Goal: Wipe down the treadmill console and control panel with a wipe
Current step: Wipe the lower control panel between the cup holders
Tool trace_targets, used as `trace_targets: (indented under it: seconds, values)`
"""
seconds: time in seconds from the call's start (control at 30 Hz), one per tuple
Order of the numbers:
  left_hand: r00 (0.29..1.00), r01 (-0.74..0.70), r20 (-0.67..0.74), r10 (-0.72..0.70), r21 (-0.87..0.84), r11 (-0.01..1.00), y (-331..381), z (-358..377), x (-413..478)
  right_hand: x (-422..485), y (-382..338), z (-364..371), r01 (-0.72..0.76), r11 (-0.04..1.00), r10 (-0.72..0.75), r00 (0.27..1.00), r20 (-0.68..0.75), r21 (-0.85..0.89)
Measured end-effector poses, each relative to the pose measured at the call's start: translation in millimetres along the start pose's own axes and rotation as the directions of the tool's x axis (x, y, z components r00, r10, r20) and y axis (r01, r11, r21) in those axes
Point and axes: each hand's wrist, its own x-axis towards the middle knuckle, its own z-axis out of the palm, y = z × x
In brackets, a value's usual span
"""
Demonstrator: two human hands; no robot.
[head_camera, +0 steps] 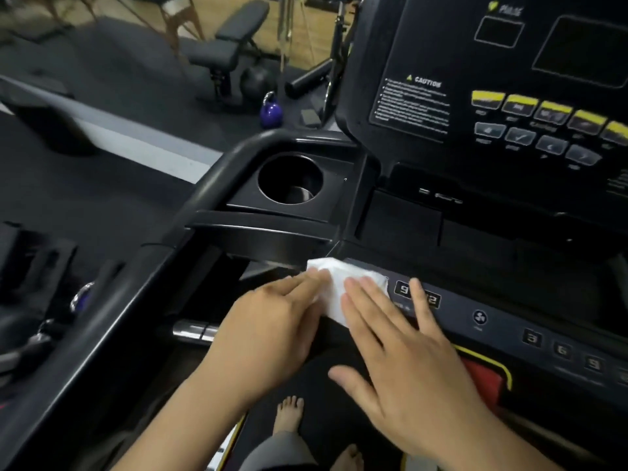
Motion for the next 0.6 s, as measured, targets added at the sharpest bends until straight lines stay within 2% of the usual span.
trace_targets:
  seconds: [0.2, 0.3, 0.4, 0.53, 0.6]
  values:
    - [0.999, -0.003, -0.046, -0.003, -0.128, 0.992, 5.7, 4.5, 35.7, 37.5, 16.6, -14.7, -0.104, 0.994, 0.105, 0.994, 0.038, -0.029]
    - [0.999, 0.041, -0.013, -0.044, -0.179, 0.983, -1.7, -1.2, 6.9, 19.8, 4.2, -9.5, -0.039, 0.999, 0.040, 0.999, 0.014, -0.013]
    - [0.993, 0.120, 0.051, -0.110, -0.316, 0.941, -10.7, -11.2, -18.7, -2.3, -12.5, -3.4, 0.016, 0.999, -0.016, 1.000, 0.006, 0.033]
    - [0.999, 0.045, 0.031, -0.038, -0.258, 0.965, -12.3, -7.3, 23.4, 30.8, 8.6, -12.7, -0.058, 0.998, 0.058, 0.998, 0.012, 0.019]
    - [0.998, 0.061, 0.031, -0.055, -0.305, 0.950, -13.4, -4.2, 35.2, 43.9, 14.3, -17.0, -0.098, 0.995, 0.097, 0.995, 0.014, 0.038]
